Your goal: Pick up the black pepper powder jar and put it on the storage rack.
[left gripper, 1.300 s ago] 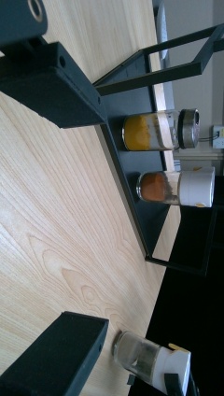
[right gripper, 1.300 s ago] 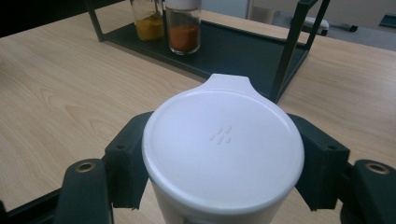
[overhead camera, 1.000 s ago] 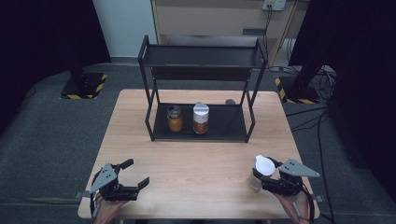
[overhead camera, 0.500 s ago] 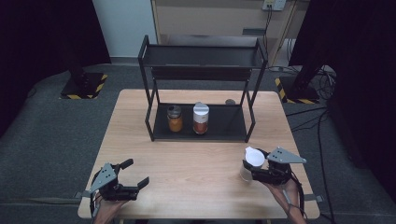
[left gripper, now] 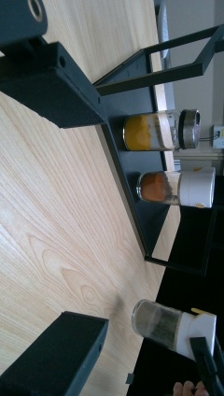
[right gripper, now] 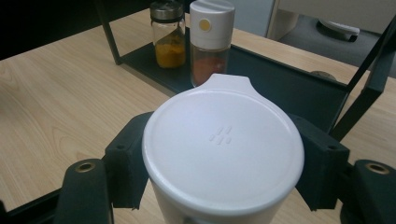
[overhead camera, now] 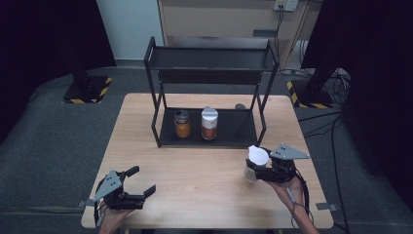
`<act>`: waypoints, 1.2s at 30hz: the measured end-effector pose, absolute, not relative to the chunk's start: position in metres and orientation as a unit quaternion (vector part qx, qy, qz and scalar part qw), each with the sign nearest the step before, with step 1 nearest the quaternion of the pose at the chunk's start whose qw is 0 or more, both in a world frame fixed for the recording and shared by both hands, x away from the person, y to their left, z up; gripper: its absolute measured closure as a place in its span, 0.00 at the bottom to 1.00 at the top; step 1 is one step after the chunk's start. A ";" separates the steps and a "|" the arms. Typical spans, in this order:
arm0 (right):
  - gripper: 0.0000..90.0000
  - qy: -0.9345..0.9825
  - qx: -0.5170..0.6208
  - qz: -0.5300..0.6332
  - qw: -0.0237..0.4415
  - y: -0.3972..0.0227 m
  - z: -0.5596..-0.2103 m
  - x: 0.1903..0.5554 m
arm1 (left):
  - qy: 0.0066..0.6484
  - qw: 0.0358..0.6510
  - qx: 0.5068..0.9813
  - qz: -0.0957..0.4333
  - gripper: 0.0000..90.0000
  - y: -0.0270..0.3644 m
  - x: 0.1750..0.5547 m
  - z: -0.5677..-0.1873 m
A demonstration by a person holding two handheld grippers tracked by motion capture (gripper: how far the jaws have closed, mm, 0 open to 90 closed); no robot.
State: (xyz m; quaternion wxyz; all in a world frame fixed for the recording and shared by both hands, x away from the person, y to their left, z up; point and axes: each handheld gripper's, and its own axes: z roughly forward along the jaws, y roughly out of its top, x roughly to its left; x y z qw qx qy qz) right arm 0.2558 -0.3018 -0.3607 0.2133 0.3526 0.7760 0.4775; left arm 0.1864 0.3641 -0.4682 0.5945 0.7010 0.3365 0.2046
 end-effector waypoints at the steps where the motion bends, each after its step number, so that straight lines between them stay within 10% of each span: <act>1: 0.34 0.776 0.353 0.477 0.213 -0.300 -0.359 0.257 | 0.337 0.595 0.701 0.204 0.03 0.364 0.186 -0.468; 36: 0.34 0.760 0.353 0.493 0.233 -0.261 -0.318 0.330 | 0.339 0.596 0.698 0.206 0.03 0.365 0.186 -0.469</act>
